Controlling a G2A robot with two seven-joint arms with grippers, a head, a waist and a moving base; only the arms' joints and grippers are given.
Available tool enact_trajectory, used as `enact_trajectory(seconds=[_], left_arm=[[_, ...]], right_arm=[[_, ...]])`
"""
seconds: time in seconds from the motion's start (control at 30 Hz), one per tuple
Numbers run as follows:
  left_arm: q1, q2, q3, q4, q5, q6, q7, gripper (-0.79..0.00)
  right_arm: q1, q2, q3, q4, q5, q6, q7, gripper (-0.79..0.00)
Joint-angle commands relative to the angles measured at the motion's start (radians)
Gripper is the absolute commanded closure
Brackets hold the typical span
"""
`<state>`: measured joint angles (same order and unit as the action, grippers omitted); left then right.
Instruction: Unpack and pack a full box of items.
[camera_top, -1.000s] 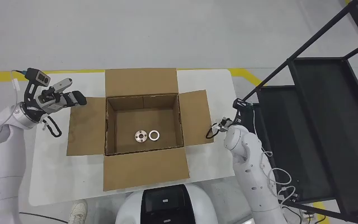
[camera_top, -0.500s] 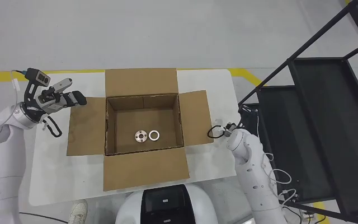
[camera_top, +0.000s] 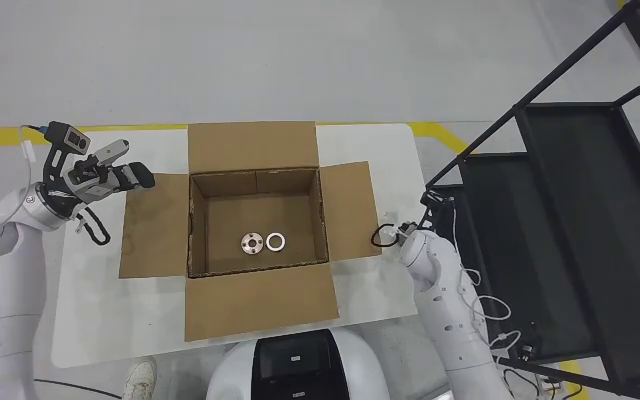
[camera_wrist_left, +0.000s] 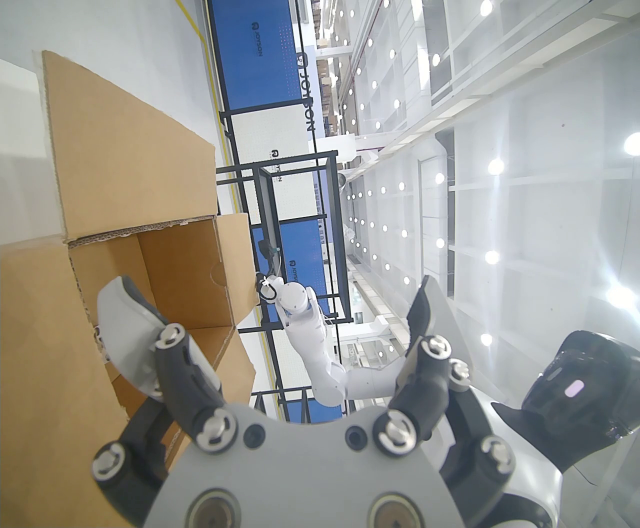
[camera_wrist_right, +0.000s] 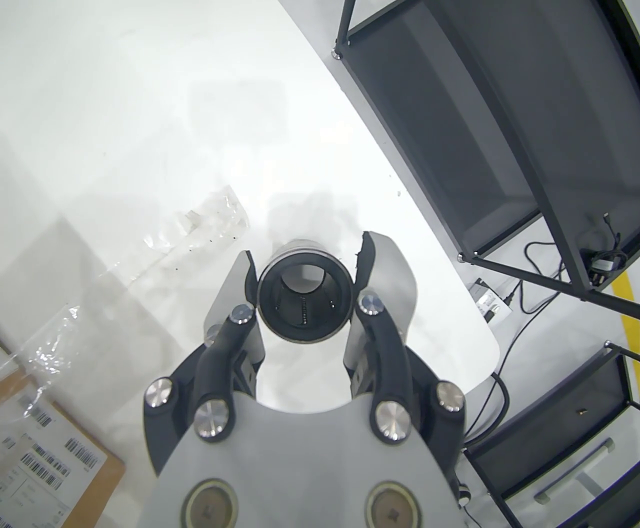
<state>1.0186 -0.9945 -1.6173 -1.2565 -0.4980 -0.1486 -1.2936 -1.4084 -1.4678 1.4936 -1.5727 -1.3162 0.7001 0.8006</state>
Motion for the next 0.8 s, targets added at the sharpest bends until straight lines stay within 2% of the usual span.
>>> enact_trajectory(seconds=[0.0,0.03,0.1,0.17,0.4,0.77], left_arm=[[0.000,0.000,0.000,0.000,0.000,0.000,0.000,-0.785],[0.000,0.000,0.000,0.000,0.000,0.000,0.000,-0.785],[0.000,0.000,0.000,0.000,0.000,0.000,0.000,-0.785],[0.000,0.000,0.000,0.000,0.000,0.000,0.000,-0.785],[0.000,0.000,0.000,0.000,0.000,0.000,0.000,-0.785],[0.000,0.000,0.000,0.000,0.000,0.000,0.000,-0.785]], right_arm=[[0.003,-0.001,-0.004,0.004,-0.007,0.009,0.001,-0.332],[0.004,-0.001,-0.006,0.006,-0.007,0.010,0.003,-0.533],[0.006,-0.002,-0.009,0.009,-0.007,0.010,0.004,-0.619],[0.008,-0.003,-0.011,0.012,-0.007,0.010,0.007,-0.785],[-0.003,-0.004,-0.017,-0.025,-0.021,0.016,0.011,-0.785],[-0.095,-0.006,-0.007,-0.245,-0.060,0.059,-0.041,-0.785]])
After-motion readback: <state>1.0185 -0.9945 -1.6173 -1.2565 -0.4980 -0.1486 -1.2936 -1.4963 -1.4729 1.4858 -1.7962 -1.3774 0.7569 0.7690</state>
